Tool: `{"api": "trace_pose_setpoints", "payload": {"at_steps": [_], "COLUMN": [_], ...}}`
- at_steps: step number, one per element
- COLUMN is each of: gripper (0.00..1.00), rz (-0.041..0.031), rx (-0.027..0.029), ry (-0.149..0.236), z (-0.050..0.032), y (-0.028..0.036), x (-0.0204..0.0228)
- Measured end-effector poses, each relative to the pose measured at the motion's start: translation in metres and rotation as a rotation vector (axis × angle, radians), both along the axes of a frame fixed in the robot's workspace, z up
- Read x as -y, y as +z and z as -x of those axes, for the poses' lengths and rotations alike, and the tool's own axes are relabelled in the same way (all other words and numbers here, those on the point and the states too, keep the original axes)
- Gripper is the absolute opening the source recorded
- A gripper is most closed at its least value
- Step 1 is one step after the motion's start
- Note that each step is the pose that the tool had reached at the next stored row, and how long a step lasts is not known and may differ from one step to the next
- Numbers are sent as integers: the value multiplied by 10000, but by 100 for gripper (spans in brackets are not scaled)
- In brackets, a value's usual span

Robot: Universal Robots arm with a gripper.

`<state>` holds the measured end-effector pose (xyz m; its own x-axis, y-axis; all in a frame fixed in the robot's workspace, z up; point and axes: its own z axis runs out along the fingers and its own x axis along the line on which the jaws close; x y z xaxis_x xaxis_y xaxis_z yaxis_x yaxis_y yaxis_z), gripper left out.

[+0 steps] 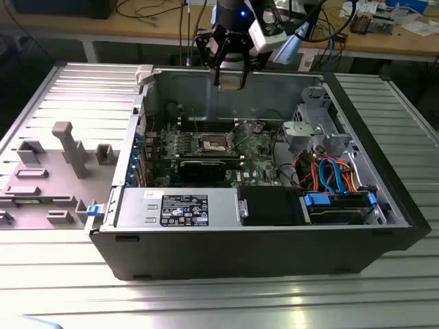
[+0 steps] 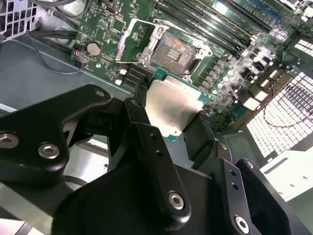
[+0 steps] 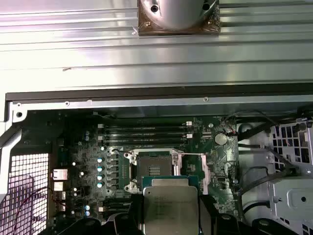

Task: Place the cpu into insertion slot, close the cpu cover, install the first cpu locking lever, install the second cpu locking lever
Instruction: 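Place the cpu into insertion slot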

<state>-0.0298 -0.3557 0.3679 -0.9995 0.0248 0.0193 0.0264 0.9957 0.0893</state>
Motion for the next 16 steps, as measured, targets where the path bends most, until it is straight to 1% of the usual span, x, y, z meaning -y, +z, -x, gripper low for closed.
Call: {"api": "trace_pose_setpoints", "payload": {"at_steps": [1,6,16], "gripper": [55,55,55], "rz": [-1,-1,1], "rx": [0,0,0], "ry": [0,-1,-44], "z": [0,0,0], "y": [0,-2,-1], "x": [1,49,55]}}
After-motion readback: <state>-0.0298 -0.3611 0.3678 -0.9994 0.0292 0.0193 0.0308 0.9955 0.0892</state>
